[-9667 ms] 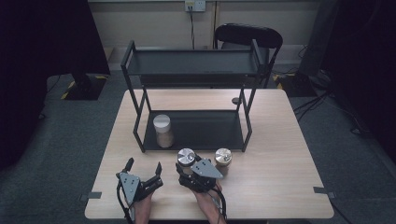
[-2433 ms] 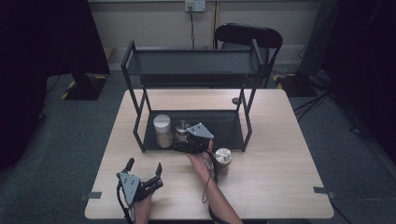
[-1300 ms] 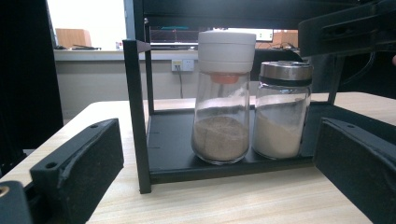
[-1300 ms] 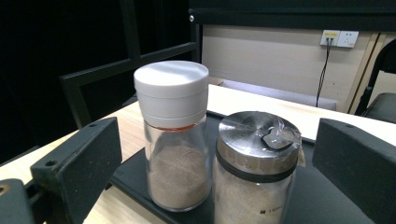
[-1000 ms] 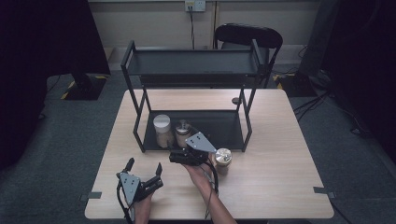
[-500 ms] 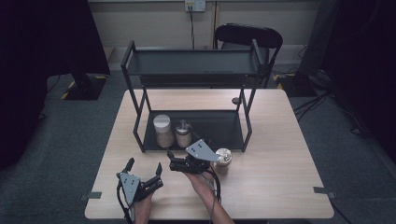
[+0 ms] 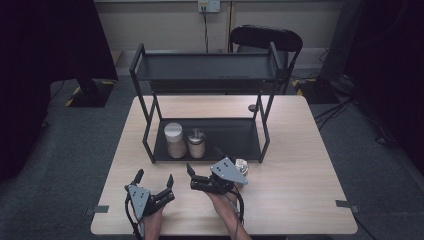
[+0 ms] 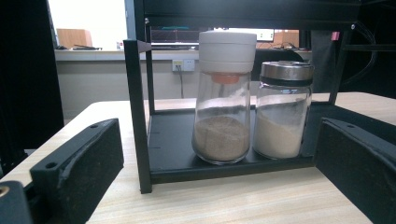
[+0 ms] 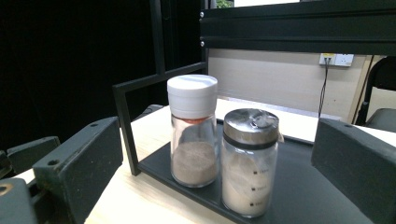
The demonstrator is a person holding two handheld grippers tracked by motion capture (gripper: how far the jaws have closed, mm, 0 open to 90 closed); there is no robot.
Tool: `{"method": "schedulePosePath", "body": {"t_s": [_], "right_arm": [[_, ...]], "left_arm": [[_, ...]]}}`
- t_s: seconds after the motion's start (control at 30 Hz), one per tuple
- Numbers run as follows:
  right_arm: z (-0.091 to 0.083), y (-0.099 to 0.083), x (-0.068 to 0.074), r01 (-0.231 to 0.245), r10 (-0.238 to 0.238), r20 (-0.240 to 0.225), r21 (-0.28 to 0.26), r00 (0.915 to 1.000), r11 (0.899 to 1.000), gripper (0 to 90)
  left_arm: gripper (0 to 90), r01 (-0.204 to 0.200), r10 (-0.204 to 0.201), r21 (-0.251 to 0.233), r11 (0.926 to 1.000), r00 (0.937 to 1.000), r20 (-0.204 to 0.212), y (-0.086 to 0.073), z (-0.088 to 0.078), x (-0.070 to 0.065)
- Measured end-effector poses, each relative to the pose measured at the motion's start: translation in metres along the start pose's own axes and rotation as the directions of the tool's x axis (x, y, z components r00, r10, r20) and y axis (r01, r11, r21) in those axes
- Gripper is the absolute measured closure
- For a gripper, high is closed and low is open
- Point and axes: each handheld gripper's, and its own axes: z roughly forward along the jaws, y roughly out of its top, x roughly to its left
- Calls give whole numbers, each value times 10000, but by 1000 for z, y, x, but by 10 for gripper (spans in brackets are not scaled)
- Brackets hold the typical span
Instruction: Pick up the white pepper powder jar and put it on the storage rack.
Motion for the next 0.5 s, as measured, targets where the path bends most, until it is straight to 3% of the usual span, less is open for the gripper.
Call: {"method": "schedulePosePath", "body": {"t_s": [0.5], "right_arm": [[-28,-6,-7,-116,128,383,-323,9992,9994,10]], "left_arm": [[11,-2,2,2,10000,10000,-16,0,0,0]]}}
